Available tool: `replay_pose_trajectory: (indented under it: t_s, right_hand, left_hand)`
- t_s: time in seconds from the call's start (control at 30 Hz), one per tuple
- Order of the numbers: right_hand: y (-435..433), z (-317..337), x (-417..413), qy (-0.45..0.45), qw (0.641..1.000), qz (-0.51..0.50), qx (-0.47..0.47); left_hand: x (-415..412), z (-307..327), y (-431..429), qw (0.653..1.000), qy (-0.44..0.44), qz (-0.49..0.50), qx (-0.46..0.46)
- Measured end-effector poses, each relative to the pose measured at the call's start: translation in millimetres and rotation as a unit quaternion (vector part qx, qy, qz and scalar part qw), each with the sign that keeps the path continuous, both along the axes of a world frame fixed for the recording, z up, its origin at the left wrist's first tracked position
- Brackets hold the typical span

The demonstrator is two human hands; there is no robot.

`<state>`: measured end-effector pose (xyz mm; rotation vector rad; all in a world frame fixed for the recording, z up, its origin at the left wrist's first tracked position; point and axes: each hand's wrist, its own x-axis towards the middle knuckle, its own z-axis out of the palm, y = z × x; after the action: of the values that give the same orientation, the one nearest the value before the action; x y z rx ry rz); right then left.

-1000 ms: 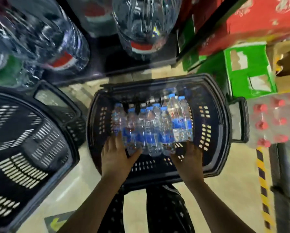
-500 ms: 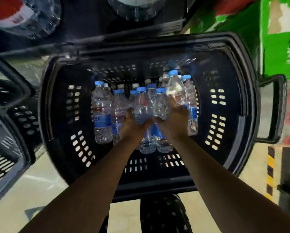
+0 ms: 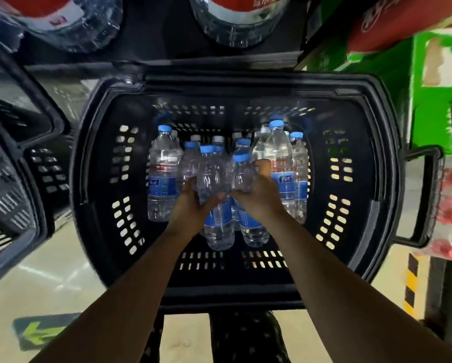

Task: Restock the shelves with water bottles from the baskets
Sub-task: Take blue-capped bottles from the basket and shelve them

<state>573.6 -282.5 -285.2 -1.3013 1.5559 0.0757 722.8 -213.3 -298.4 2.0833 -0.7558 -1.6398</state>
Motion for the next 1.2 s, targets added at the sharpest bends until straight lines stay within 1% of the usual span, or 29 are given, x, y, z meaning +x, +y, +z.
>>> replay_pose_trajectory:
  t_s: [0.03,0.1,0.13,0.23,0.27,0.33,0.43,0.57,0.67,0.83,0.93,1.07,1.13,1.2]
  right_hand:
    - [0,0,-1,-0.005,1.0,-0.013,0.012]
    - [-1,2,-7,-0.008,0.997,-0.073,0.034]
    - [-1,5,-11,-0.007,0.996,-0.088,0.029]
    - [2,22,-29,0.015,0.997,-0.079,0.016]
    - [5,32,-37,0.014,0.996,-0.087,0.015]
    - [13,60,-47,0.007,0.992,-0.126,0.0]
    - [24,114,-50,-0.006,0.983,-0.177,-0.056]
    - [36,187,-50,0.009,0.982,-0.152,-0.114]
    - [50,226,-44,0.012,0.984,-0.135,-0.115]
    - [84,294,-8,0.029,0.983,-0.12,-0.134]
    - [109,332,19,0.009,0.982,-0.119,-0.147]
    - [140,379,50,0.001,0.982,-0.124,-0.142]
    - [154,403,63,-0.013,0.979,-0.13,-0.153]
    - [167,419,70,-0.037,0.976,-0.146,-0.157]
  left_hand:
    - [6,4,3,1.0,0.007,0.003,-0.001]
    - [18,14,8,1.0,0.007,-0.014,-0.002]
    - [23,22,9,1.0,0.003,-0.025,-0.003]
    - [35,53,15,1.0,0.001,-0.022,-0.005]
    - [39,66,20,1.0,0.0,-0.022,-0.007]
    - [45,94,29,1.0,0.017,0.012,-0.008]
    - [60,135,47,0.998,0.031,0.05,-0.038]
    - [68,200,65,0.995,0.013,0.063,-0.075]
    - [74,242,80,0.991,0.034,0.087,-0.098]
    - [95,295,112,0.991,0.043,0.067,-0.108]
    - [117,327,133,0.992,0.042,0.039,-0.116]
    - [148,373,160,0.991,0.021,0.006,-0.134]
    - [162,392,174,0.991,0.022,0.015,-0.134]
    - [171,411,186,0.991,0.036,0.05,-0.118]
